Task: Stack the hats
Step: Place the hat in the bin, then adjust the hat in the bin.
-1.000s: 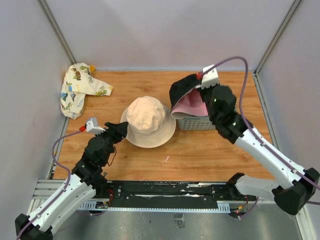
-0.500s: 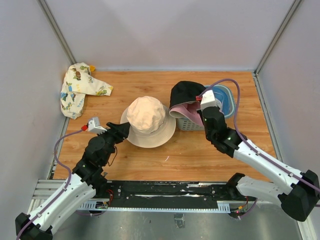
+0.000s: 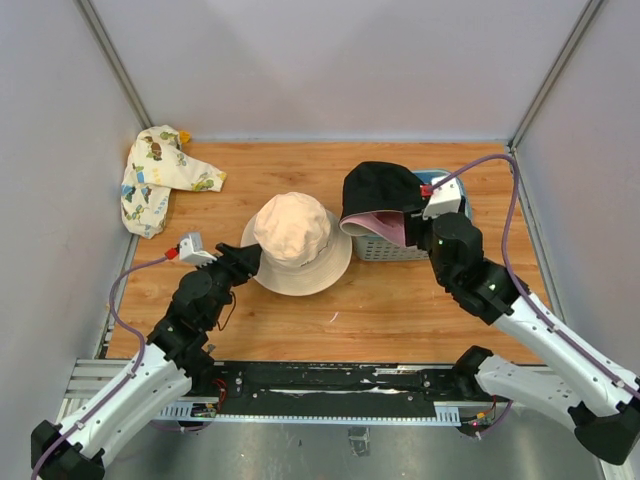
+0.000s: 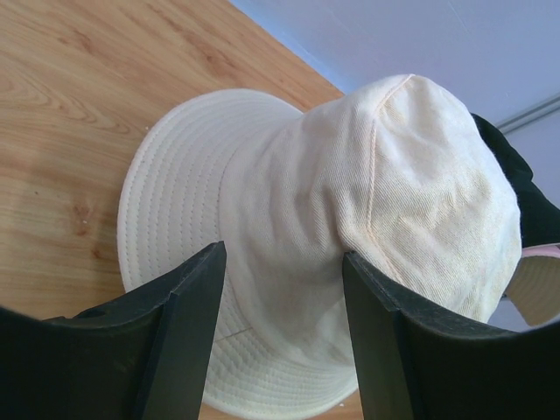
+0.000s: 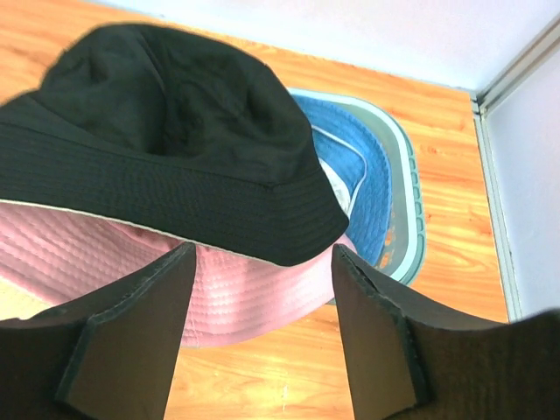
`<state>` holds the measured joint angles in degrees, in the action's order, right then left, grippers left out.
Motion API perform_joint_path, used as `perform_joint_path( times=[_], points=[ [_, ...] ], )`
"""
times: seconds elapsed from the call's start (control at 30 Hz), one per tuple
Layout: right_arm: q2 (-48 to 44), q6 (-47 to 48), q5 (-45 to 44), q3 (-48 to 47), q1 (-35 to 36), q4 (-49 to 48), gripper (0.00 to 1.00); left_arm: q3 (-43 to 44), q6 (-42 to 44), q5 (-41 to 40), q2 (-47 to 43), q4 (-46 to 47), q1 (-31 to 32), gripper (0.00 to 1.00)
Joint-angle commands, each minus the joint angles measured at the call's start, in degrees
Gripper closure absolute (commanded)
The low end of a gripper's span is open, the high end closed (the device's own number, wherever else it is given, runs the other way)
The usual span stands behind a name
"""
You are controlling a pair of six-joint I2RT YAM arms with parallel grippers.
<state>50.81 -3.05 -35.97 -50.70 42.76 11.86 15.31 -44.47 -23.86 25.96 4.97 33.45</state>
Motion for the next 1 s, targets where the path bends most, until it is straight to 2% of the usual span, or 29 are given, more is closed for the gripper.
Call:
perform_joint_path(
  times=[0.0,0.1,0.23,0.47,0.67,0.77,0.97],
  points=[
    [-2.8,-1.9,2.2,-3.5,0.8,0.5,0.34,1.3,1.9,-0.3,0.7,2.5,-0.2,0.40],
    [-1.3,-1.5,2.4,-6.1,0.7,-1.4,0.30,1.7,2.1,-0.2,1.2,2.7,-0.2,0.40],
    [5.4,-0.8,2.5,-13.2,0.0,-1.9,0.25,2.5,2.7,0.2,1.6,2.5,-0.3,0.40],
    [23.9,-7.6,15.3,-31.8,-12.7,7.1,0.19,4.0,4.9,1.1,1.7,1.7,-0.2,0.40],
    [38.7,-10.0,23.6,-44.8,-19.2,15.0,0.16,4.8,6.3,1.8,2.3,1.0,-0.2,0.40],
    [42.6,-10.9,25.5,-46.6,-20.9,16.9,0.15,5.0,6.8,2.0,2.6,1.1,-0.3,0.40],
    [45.9,-12.5,29.1,-43.8,-22.9,16.3,0.17,4.4,7.0,2.1,3.0,1.6,-0.3,0.40]
  ],
)
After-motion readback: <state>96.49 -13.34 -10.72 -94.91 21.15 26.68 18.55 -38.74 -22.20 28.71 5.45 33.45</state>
